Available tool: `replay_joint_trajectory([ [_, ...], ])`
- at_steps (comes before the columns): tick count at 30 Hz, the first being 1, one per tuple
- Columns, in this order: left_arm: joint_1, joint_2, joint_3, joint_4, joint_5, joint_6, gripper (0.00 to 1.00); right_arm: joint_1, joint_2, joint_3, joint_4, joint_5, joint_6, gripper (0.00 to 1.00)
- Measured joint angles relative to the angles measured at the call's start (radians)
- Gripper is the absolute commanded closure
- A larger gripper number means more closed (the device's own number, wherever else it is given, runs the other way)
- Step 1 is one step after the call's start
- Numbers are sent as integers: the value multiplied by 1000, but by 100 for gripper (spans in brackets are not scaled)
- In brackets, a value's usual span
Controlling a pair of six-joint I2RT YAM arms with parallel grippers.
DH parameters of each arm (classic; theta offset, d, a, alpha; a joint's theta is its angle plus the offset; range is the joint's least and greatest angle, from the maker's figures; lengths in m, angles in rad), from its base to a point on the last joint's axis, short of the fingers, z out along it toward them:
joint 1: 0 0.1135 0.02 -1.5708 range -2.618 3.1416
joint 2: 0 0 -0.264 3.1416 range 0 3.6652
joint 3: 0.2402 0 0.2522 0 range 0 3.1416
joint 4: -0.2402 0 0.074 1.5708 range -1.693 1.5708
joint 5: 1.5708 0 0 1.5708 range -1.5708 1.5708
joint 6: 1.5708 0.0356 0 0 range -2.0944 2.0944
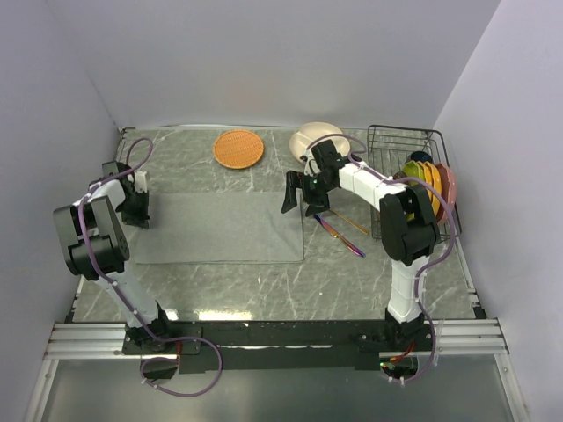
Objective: Fold the napkin into a case and place the utensils inside
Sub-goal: Pick up the rectangle-folded napkin at the center of the board, then fold the rectangle-folded napkin at the center of the board.
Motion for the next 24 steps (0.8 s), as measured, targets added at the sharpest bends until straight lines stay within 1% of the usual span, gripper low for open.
replay_joint_trajectory([
  [4, -2, -8, 5, -19, 35, -8, 99, 0, 0, 0, 0, -4, 0, 0],
  [8, -33, -50, 33, -86, 100, -18, 99, -1, 0, 0, 1, -10, 0, 1],
  [13, -124, -118, 126, -155, 186, -42, 99, -2, 0, -2, 1, -16, 0, 1],
  [16, -192, -128, 167, -174, 244, -70, 99, -2, 0, -3, 1, -20, 0, 1],
  [19, -251, -124, 177, -188, 281, -111, 99, -2, 0, -5, 0, -22, 0, 1],
  [21, -274, -116, 177, -195, 291, -134, 99, -2, 0, -10, 5, -23, 0, 1],
  [24, -267, -99, 177, -200, 290, -150, 99, -2, -1, -24, 9, -23, 0, 1],
])
